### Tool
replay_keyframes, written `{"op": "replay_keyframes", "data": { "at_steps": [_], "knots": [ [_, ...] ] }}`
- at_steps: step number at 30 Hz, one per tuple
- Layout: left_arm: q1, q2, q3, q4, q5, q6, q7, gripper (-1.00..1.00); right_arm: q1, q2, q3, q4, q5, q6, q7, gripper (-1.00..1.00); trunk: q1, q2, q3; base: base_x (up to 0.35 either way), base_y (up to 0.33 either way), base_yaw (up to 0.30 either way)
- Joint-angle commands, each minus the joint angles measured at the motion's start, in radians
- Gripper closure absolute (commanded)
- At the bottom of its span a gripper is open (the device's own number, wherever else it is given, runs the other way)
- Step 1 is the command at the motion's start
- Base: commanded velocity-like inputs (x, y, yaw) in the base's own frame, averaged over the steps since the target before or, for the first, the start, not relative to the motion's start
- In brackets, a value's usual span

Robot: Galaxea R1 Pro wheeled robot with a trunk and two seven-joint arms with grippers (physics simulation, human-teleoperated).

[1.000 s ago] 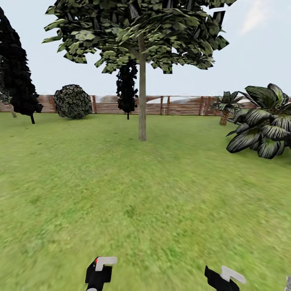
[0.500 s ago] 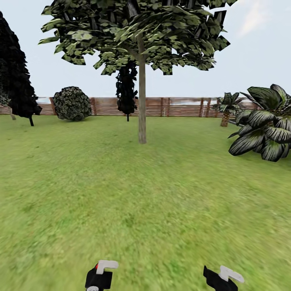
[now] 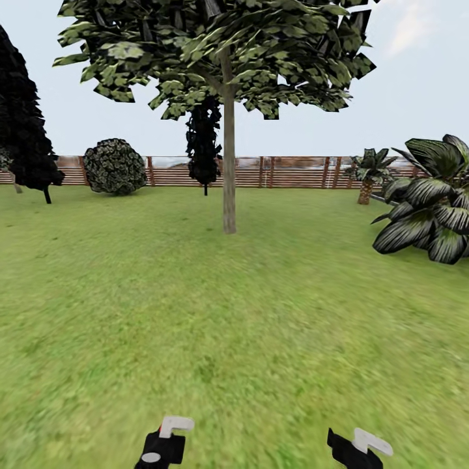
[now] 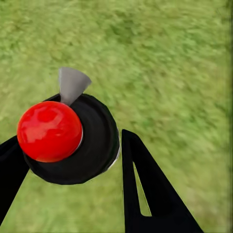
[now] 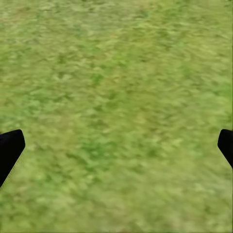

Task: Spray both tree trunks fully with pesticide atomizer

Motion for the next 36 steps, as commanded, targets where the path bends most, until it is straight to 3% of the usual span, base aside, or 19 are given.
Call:
{"op": "replay_keyframes", "data": {
  "at_steps": [1,8,11,16,18,24,28,29,31,32,36],
  "knots": [
    [-0.001,0.001,-0.008,-0.003,0.005,0.007,0.002,1.0,-0.001,0.001,-0.001,0.0,-0.011,-0.005,0.001,-1.0,0.001,-0.002,-0.002,0.343,0.0,0.0],
    [-0.001,0.013,-0.007,-0.02,0.005,0.006,-0.044,1.0,0.0,0.001,-0.001,0.0,-0.01,-0.004,0.001,-1.0,0.001,-0.002,-0.002,0.345,0.0,0.0],
    [-0.001,0.031,-0.007,-0.042,0.005,0.004,-0.089,1.0,0.0,0.001,-0.001,0.0,-0.009,-0.004,0.001,-1.0,0.001,-0.002,-0.002,0.345,0.0,0.0],
    [-0.001,0.087,-0.007,-0.066,0.006,-0.002,-0.278,1.0,0.0,0.001,-0.001,0.0,-0.009,-0.004,0.001,-1.0,0.001,-0.002,-0.002,0.345,0.0,0.0],
    [-0.001,0.128,-0.005,-0.071,0.007,-0.003,-0.424,1.0,0.0,0.001,-0.001,0.0,-0.009,-0.004,0.001,-1.0,0.001,-0.002,-0.002,0.345,0.0,0.0],
    [-0.002,0.191,0.035,-0.074,0.044,-0.006,-0.695,1.0,0.0,0.001,0.0,0.0,-0.009,-0.004,0.001,-1.0,0.001,-0.002,-0.002,0.346,0.0,0.0],
    [-0.001,0.22,0.07,-0.07,0.058,-0.011,-0.816,1.0,0.0,0.001,0.0,0.0,-0.009,-0.004,0.001,-1.0,0.001,-0.002,-0.002,0.345,0.0,0.0],
    [-0.001,0.231,0.092,-0.068,0.061,-0.016,-0.879,1.0,0.0,0.002,0.0,0.0,-0.009,-0.004,0.001,-1.0,0.001,-0.002,-0.002,0.346,0.0,0.0],
    [-0.001,0.238,0.119,-0.066,0.063,-0.028,-0.948,1.0,0.0,0.002,0.0,0.0,-0.009,-0.004,0.001,-1.0,0.001,-0.002,-0.002,0.346,0.0,0.0],
    [-0.001,0.243,0.146,-0.064,0.063,-0.044,-1.019,1.0,0.0,0.002,0.0,0.0,-0.009,-0.004,0.001,-1.0,0.001,-0.002,-0.002,0.346,0.0,0.0],
    [-0.001,0.249,0.186,-0.061,0.063,-0.086,-1.144,1.0,0.0,0.002,0.0,0.0,-0.009,-0.004,0.001,-1.0,0.001,-0.002,-0.002,0.346,0.0,0.0]
  ]
}}
